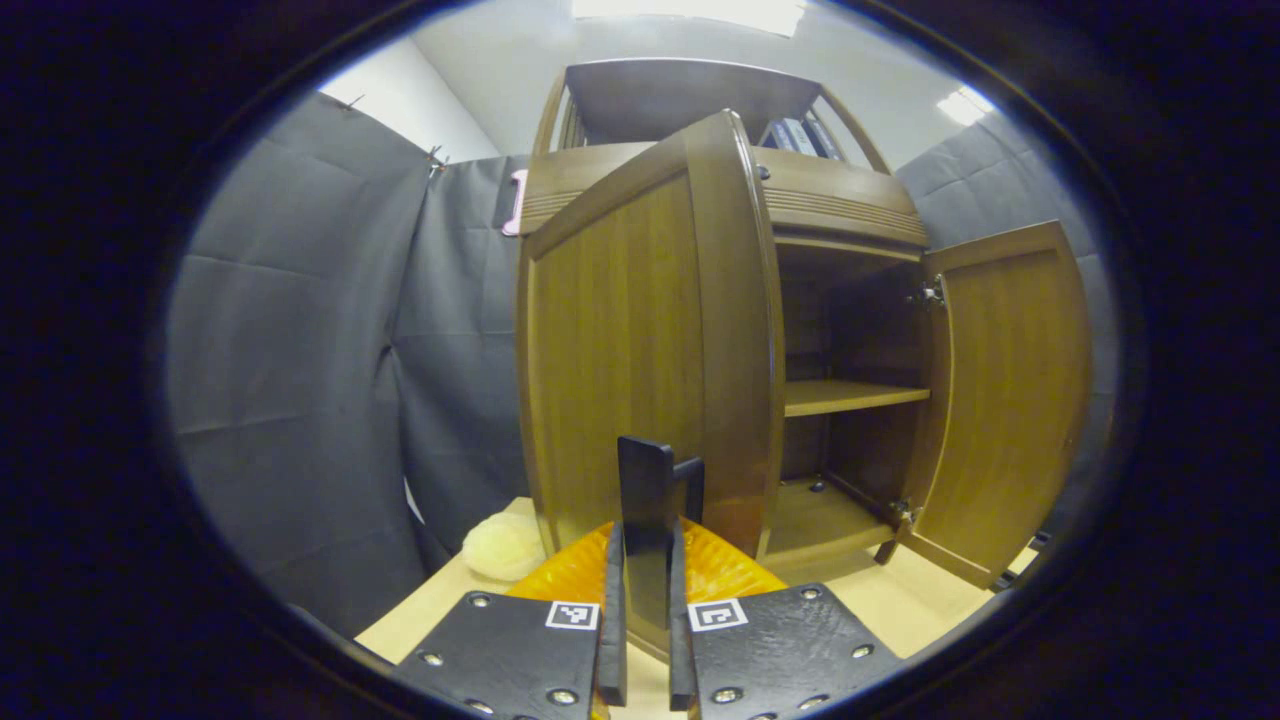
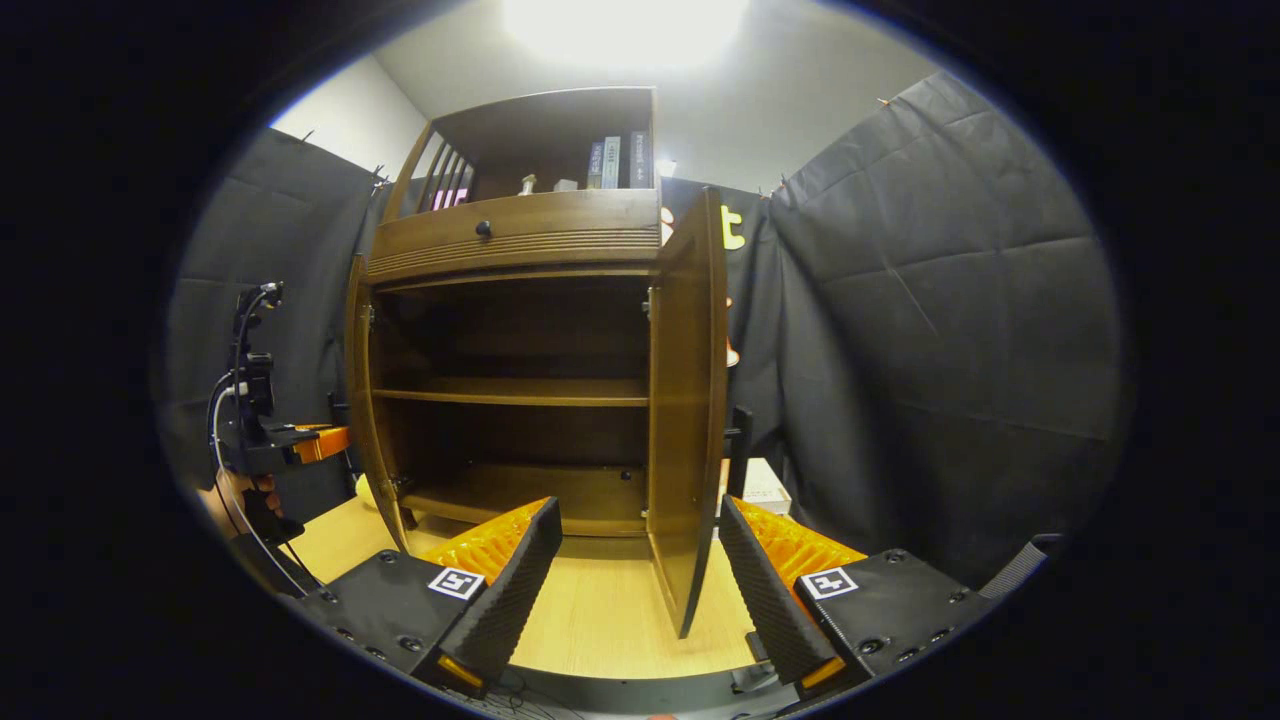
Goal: Open the right door of the double-door shoe cabinet with the right hand, and open the left door with the left hand.
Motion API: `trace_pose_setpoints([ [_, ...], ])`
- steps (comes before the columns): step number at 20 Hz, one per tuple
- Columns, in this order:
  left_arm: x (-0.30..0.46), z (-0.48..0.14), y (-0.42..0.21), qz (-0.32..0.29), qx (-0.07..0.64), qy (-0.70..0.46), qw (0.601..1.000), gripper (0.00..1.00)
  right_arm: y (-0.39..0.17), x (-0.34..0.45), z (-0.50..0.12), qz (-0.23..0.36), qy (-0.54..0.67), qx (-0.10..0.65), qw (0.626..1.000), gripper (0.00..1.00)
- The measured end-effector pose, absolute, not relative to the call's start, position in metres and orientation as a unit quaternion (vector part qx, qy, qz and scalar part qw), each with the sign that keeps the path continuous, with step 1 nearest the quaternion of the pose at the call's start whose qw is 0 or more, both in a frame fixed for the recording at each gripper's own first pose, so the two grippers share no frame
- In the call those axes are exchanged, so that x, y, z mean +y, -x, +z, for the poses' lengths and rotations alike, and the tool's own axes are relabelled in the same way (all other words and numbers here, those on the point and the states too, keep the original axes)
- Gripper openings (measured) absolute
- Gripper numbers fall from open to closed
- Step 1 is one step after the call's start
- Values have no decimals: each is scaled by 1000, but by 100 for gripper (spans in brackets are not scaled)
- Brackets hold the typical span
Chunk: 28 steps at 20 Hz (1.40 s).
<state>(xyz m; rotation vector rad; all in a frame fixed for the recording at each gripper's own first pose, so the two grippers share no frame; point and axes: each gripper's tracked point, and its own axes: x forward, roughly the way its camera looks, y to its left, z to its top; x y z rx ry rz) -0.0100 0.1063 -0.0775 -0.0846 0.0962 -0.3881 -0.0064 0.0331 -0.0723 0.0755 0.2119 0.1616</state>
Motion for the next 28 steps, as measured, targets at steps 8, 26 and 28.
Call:
trace_pose_setpoints([
  [8,141,-84,17,-174,53,50,982,20,1,72,-70,117,-41,105,987,96],
  [26,194,-90,24,-122,49,60,990,16,-8,137,-69,151,-30,107,982,96],
  [28,198,-92,24,-113,50,62,990,16,-8,141,-69,150,-27,108,982,96],
])
